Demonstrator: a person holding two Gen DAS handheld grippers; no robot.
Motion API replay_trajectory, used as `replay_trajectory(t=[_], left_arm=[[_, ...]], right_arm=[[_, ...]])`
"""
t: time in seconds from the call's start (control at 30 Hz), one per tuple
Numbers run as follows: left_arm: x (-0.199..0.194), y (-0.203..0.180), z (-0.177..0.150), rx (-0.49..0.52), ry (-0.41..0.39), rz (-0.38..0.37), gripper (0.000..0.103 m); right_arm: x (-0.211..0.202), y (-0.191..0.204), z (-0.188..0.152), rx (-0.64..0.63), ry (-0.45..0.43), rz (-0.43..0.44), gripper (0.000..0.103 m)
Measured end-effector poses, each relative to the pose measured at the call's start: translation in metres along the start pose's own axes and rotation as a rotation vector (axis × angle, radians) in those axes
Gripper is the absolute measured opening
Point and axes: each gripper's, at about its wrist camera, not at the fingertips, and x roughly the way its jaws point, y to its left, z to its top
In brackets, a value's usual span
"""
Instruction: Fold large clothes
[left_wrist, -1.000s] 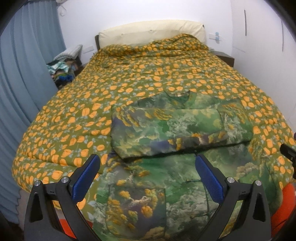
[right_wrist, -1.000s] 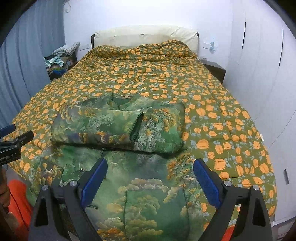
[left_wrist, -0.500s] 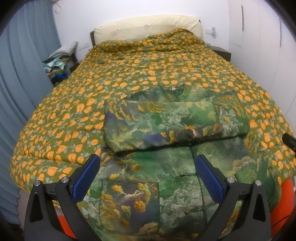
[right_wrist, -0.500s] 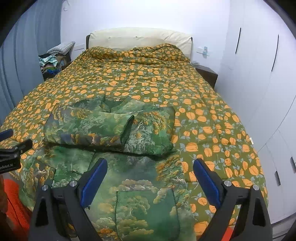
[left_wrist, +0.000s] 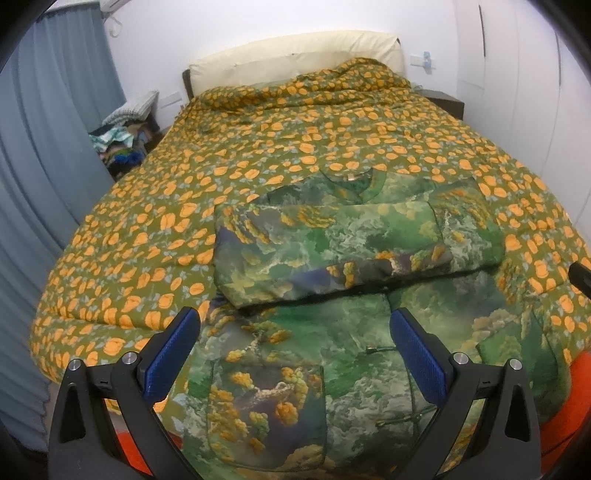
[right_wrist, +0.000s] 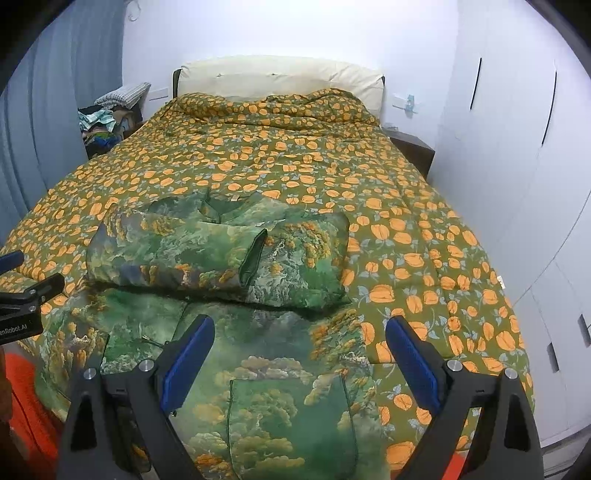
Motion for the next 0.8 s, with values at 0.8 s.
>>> replay_trajectory(t=[0.8], left_arm=[[0.087,0.142,-0.133,-0.202,0.335,0.055,0.102]], right_arm=[[0.045,-0.053,-0.073,-0.045,0.199,-0.103,0.093]])
